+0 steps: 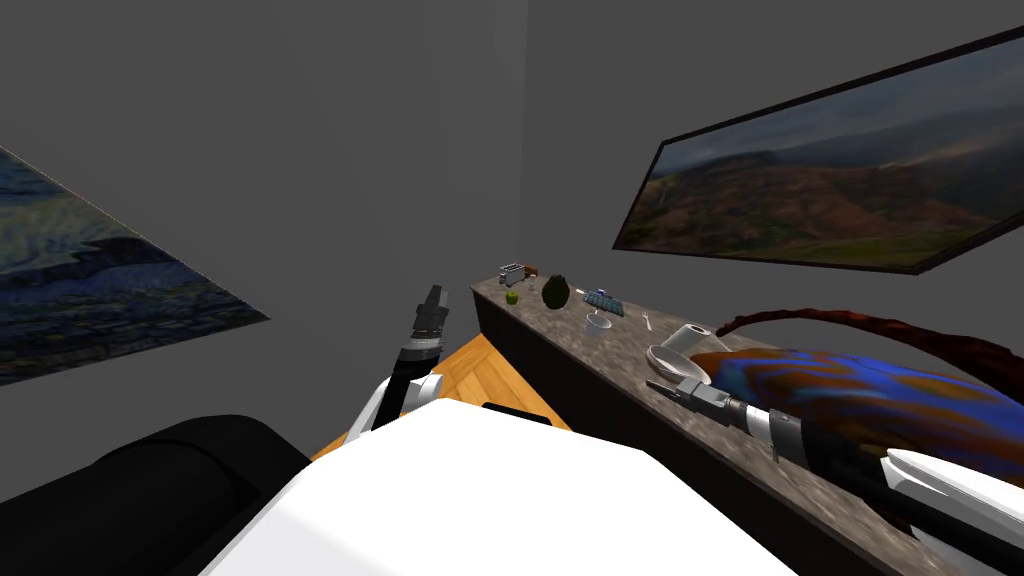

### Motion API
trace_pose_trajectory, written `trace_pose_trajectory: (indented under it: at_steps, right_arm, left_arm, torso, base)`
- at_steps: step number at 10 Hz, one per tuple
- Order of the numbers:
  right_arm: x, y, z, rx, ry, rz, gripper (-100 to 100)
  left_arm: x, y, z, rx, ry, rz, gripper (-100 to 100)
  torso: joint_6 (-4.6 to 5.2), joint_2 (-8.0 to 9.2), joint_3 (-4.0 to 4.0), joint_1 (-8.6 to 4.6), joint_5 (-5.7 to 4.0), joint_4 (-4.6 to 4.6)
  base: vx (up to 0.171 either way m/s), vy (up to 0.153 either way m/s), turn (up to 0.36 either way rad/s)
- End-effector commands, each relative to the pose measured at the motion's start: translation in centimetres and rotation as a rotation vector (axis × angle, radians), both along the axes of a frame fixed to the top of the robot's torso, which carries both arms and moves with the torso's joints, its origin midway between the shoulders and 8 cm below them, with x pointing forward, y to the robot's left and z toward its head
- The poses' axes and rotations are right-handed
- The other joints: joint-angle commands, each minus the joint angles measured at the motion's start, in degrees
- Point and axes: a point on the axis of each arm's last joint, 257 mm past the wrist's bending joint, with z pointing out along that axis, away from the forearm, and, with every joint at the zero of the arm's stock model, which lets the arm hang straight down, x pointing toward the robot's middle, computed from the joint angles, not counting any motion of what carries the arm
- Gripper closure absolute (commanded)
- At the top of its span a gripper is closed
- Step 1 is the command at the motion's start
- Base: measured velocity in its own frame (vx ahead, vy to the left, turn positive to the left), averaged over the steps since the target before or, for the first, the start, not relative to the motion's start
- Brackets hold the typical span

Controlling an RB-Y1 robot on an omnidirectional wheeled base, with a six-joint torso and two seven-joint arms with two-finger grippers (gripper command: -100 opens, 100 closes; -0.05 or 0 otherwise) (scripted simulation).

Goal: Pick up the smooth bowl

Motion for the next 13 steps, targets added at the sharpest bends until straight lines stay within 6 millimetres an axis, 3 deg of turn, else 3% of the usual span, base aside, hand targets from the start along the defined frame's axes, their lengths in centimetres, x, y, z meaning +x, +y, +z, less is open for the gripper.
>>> trace_pose_trajectory:
  at_steps: [1, 4, 6, 9, 11, 13]
  right_arm:
    - [0.0, -0.8, -0.2, -0.012, 0.008, -0.006, -100]
    - [-1.2, -4.7, -0.3, -0.110, 0.082, -0.019, -100]
    - [-1.4, -5.3, -0.4, -0.115, 0.085, -0.031, -100]
    - [-3.0, -9.1, -0.3, -0.199, 0.157, -0.053, -100]
    - [-3.2, -9.6, -0.3, -0.204, 0.160, -0.063, -100]
    - [-5.2, -13.1, -0.1, -0.274, 0.231, -0.094, -100]
  left_arm:
    - [0.0, 0.0, 0.0, 0.000, 0.000, 0.000, 0]
    - [0.0, 0.0, 0.0, 0.000, 0.000, 0.000, 0]
    - [0.0, 0.0, 0.0, 0.000, 0.000, 0.000, 0]
    - [0.0, 0.0, 0.0, 0.000, 0.000, 0.000, 0]
    - [0.0, 0.0, 0.0, 0.000, 0.000, 0.000, 0]
    - [0.0, 0.0, 0.0, 0.000, 0.000, 0.000, 0]
  torso:
    - [0.00, 0.00, 0.00, 0.00, 0.00, 0.00]
    - [0.01, 0.04, 0.03, -0.05, -0.01, 0.01]
    - [0.00, 0.01, 0.01, -0.04, -0.01, 0.00]
    - [0.01, 0.03, 0.02, -0.07, -0.02, 0.01]
    - [0.03, 0.03, 0.02, -0.07, -0.03, 0.01]
    - [-0.02, 0.05, 0.03, -0.08, -0.03, 0.01]
  base:
    - [0.003, 0.009, -0.009]
    - [0.008, 0.022, 0.139]
    - [0.011, 0.015, 0.043]
    - [0.012, 0.015, 0.143]
    - [0.007, 0.007, 0.024]
    - [0.011, 0.012, 0.189]
